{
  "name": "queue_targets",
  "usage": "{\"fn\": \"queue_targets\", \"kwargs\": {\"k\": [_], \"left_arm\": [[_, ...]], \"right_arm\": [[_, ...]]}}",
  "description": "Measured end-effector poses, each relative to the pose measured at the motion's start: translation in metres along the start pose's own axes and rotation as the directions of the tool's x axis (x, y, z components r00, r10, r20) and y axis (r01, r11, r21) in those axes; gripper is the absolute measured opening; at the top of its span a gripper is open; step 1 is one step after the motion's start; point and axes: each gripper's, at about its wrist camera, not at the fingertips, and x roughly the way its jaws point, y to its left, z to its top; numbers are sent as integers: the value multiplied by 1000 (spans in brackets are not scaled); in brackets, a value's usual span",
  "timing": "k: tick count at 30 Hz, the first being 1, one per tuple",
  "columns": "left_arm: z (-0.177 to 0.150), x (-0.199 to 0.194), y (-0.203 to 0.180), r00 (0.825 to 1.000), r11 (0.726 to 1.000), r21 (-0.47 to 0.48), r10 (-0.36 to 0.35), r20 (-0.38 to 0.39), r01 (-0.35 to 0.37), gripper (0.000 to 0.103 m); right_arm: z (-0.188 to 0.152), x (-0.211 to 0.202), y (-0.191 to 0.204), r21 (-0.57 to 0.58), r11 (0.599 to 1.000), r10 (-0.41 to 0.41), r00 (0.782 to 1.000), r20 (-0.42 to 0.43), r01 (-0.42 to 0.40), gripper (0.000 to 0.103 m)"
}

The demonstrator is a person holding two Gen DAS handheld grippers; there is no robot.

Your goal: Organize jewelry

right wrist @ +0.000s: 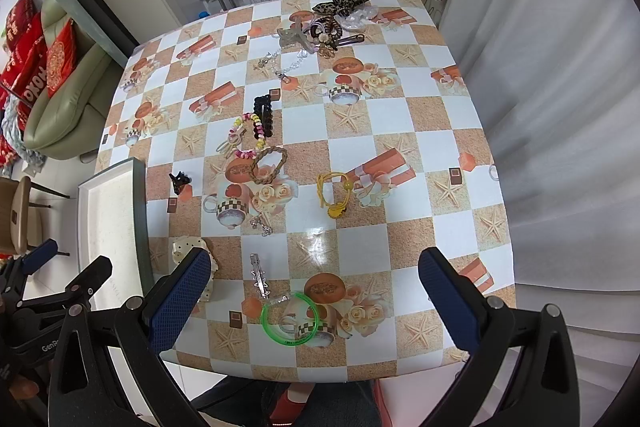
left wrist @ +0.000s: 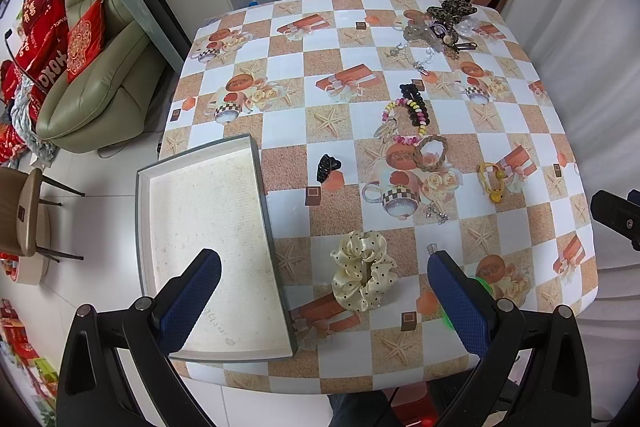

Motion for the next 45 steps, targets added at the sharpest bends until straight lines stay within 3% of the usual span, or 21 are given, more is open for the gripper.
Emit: {"fn": "queue_targets", "kwargs": {"k": [45], "left_arm": [[2,0,-1,1000,1000,3,4,-6,-4,103]], "right_arm": [[1,2,1,0,1000,-3,1000,-3,3,103]]}}
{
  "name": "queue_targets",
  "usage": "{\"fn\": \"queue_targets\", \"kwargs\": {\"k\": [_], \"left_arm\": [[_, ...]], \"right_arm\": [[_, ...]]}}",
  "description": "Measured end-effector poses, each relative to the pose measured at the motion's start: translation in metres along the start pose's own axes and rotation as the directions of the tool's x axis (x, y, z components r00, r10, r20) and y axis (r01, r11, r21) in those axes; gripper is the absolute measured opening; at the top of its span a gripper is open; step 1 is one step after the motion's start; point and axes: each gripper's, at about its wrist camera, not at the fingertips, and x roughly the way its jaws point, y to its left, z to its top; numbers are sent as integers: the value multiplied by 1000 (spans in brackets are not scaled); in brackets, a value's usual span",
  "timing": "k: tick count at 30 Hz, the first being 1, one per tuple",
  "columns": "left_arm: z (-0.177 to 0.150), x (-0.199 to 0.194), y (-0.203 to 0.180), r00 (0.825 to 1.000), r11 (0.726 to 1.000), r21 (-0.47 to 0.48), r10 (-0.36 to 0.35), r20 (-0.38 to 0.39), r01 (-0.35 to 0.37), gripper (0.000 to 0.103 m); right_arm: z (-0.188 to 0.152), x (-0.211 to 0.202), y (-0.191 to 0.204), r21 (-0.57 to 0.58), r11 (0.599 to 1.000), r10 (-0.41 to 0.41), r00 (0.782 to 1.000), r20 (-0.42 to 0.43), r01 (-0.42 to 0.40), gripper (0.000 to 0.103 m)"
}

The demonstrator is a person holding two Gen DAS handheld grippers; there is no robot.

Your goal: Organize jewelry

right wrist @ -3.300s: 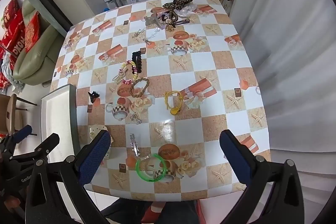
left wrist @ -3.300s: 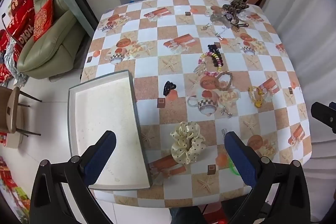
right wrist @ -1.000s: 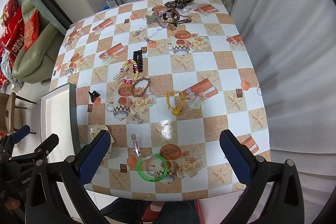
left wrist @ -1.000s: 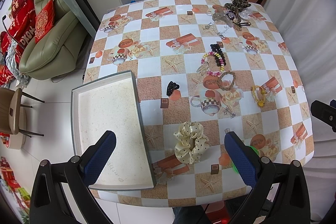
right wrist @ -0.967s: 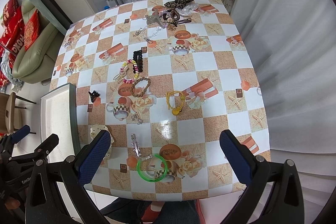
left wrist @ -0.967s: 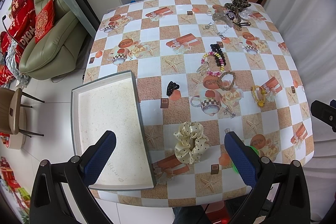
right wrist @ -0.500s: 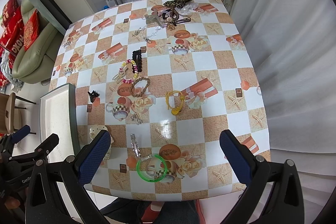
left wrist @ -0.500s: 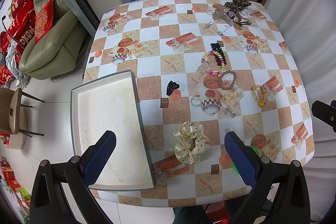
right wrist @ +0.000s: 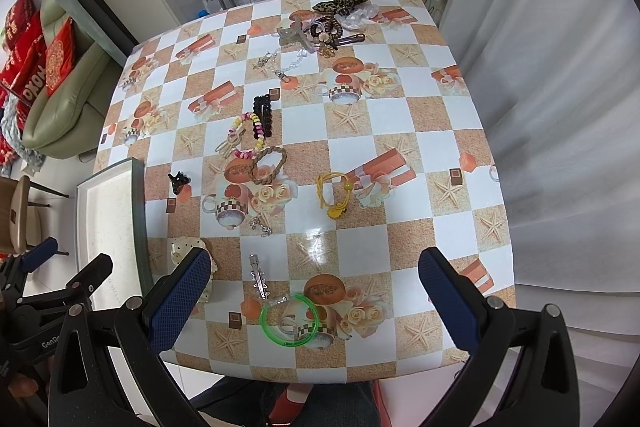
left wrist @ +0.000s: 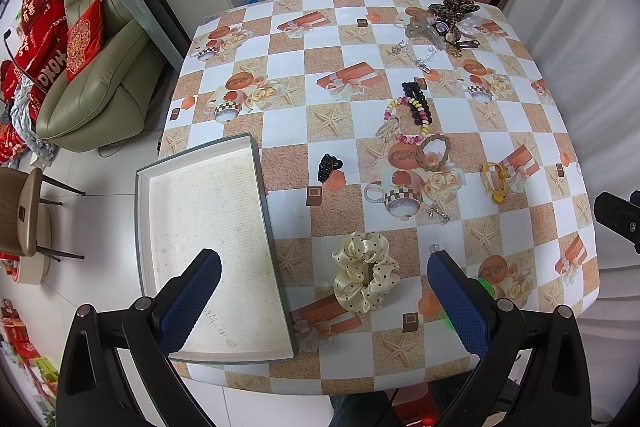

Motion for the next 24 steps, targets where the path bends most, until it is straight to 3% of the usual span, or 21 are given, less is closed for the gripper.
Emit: {"fn": "queue_targets", "kwargs": {"k": [24], "left_arm": [[1,0,-1,1000,1000,0,0,-3,0,103]], "right_arm": [[-2,1,0,0,1000,-1,1000,-3,1,103]]}}
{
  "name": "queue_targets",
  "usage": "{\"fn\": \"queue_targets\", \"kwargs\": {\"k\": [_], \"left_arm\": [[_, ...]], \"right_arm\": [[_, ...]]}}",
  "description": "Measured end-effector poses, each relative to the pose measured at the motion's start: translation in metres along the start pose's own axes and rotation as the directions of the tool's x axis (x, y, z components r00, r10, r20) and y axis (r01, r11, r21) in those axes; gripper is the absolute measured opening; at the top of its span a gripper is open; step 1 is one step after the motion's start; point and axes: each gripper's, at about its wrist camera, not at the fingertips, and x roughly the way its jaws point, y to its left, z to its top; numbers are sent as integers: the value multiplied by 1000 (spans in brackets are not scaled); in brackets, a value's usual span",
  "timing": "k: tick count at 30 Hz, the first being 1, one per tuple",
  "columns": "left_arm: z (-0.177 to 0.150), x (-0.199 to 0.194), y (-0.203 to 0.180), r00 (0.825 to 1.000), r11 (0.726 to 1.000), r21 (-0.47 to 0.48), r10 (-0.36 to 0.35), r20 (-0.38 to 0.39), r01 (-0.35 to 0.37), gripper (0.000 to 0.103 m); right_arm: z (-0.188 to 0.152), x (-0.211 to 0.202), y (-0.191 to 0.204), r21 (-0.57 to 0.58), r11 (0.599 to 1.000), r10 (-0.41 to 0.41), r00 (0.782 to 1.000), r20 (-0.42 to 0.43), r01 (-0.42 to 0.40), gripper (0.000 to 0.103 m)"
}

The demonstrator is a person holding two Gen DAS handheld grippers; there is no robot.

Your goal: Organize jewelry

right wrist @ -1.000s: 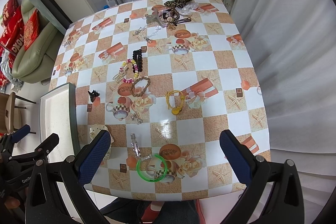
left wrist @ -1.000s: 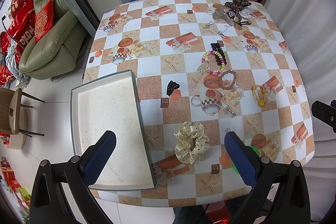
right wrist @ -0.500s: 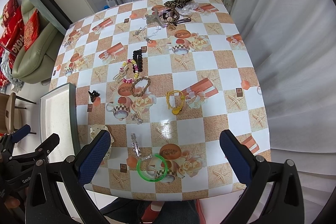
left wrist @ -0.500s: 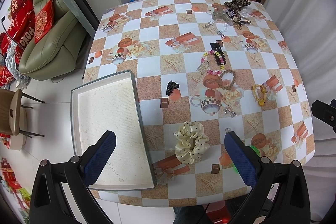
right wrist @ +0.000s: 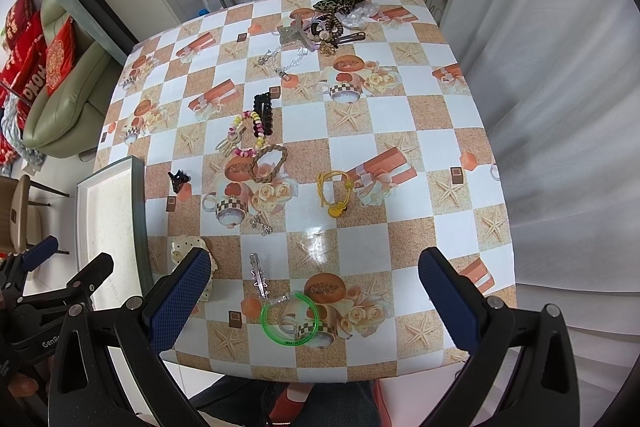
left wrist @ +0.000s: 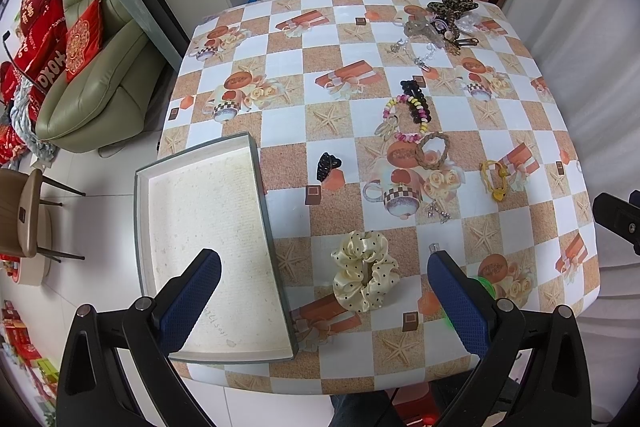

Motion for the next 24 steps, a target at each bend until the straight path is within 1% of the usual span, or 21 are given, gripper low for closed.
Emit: {"fn": "queue_targets", "kwargs": {"k": [19,24], "left_arm": [[-1,1,0,1000,1000,0,3,-5,-3,103],[-5,0,0,1000,1000,1,6,-10,-6,103]], "right_arm": [[1,5,0,0,1000,-1,1000,-3,1,103],[6,11,-2,2,1000,-1,1000,-5,1,103]]}}
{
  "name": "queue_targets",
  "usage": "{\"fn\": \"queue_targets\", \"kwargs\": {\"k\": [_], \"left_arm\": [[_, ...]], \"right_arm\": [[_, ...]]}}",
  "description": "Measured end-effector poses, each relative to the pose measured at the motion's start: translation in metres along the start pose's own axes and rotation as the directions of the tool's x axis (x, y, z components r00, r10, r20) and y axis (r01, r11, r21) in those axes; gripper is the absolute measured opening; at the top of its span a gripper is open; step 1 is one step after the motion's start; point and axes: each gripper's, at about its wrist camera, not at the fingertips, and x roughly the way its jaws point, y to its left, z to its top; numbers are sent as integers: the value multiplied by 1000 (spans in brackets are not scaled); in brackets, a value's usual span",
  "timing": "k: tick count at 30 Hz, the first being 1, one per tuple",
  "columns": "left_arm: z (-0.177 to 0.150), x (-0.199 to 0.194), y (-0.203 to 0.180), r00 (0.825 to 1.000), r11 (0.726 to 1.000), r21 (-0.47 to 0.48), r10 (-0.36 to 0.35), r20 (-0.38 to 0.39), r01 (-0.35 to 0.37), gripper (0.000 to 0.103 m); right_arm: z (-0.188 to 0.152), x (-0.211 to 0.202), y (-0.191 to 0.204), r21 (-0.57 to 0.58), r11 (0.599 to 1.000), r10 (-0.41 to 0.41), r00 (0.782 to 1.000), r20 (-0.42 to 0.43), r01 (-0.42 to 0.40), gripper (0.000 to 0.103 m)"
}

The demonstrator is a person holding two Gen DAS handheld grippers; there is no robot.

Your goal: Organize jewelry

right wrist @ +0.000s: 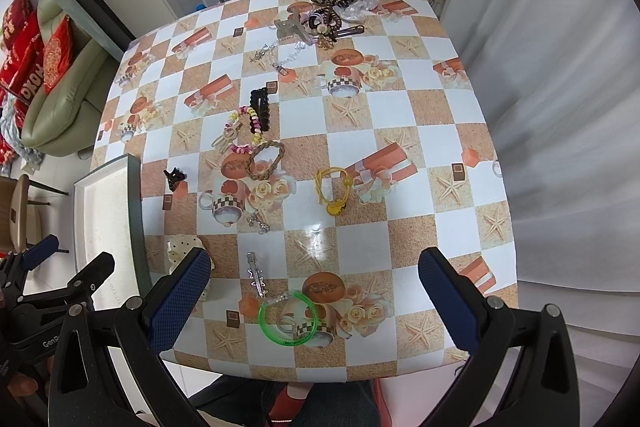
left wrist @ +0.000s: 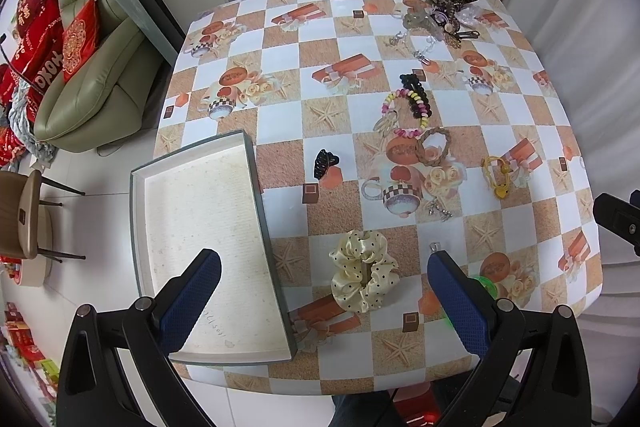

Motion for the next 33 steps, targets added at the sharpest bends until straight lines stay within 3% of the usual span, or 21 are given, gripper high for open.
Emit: {"fn": "queue_targets", "kwargs": {"k": [7,15,23,33], "left_arm": [[-1,16,2,1000,1000,15,-17,-9,17,103],[35,52,-8,999,999,23,-47,-1,47,103],[89,114,-39,998,997,36,-60,-8,61,103],[116,173,-56,999,999,6,-42,-17,42,94]], "right_arm": [[-7,12,-5,11,1000,-4,1000,-20,4,103],[-3,52,-25,46,999,-14,996,-92,18,103],[6,108,-44,83,996,-13,988,-153,26,103],[17,166,-45,56,998,-1,989,-149,9,103]]}}
